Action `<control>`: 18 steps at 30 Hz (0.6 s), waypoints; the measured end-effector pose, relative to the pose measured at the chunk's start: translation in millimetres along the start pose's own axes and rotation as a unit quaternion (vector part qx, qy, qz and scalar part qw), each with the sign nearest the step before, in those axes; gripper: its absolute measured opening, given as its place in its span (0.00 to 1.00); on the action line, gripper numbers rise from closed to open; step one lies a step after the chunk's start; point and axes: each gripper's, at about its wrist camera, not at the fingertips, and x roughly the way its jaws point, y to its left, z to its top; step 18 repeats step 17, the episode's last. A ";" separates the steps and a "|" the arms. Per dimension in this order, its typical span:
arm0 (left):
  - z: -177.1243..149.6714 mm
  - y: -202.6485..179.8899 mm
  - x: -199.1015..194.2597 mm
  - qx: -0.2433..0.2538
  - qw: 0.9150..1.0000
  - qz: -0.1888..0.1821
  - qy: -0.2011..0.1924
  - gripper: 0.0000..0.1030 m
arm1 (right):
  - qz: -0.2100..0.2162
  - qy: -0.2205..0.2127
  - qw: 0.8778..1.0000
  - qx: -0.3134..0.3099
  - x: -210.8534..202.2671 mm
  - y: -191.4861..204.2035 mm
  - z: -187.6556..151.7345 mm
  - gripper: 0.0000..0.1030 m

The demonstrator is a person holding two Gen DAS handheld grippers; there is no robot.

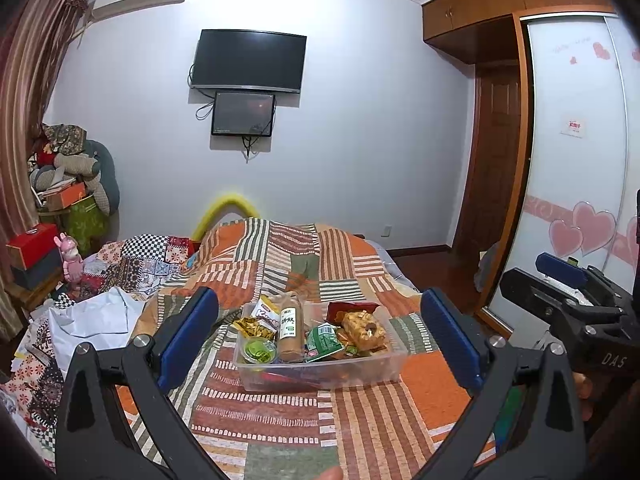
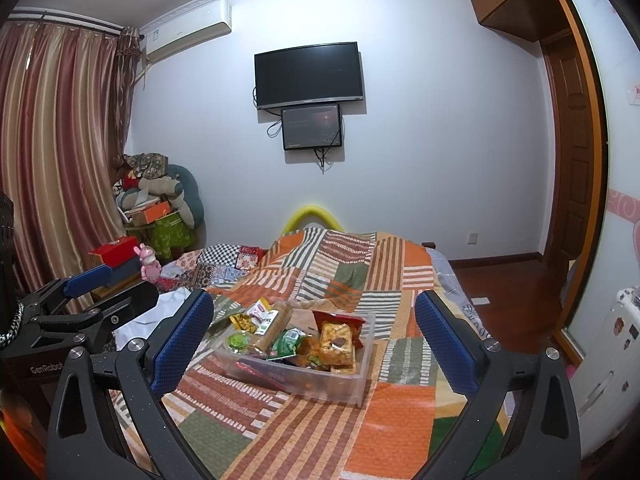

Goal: Organize snacks

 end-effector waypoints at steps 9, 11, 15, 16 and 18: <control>-1.7 -3.8 0.5 0.006 1.000 -0.004 0.000 0.99 | 0.002 0.001 1.000 0.000 -1.0 1.1 -0.3 0.98; -1.7 -4.2 0.5 0.006 1.000 -0.005 -0.001 0.99 | 0.002 0.002 1.000 0.001 0.0 1.1 -1.0 0.98; -1.6 -4.6 0.2 0.003 1.000 -0.007 -0.001 1.00 | 0.002 0.001 1.000 0.001 0.2 1.0 -0.9 0.98; -1.8 -4.5 0.5 0.002 1.000 -0.007 0.000 0.99 | 0.002 0.002 1.000 0.002 0.0 1.1 -0.8 0.98; -1.5 -4.9 0.8 0.002 1.000 -0.008 0.001 1.00 | 0.002 0.002 1.000 0.003 0.0 1.0 -0.9 0.98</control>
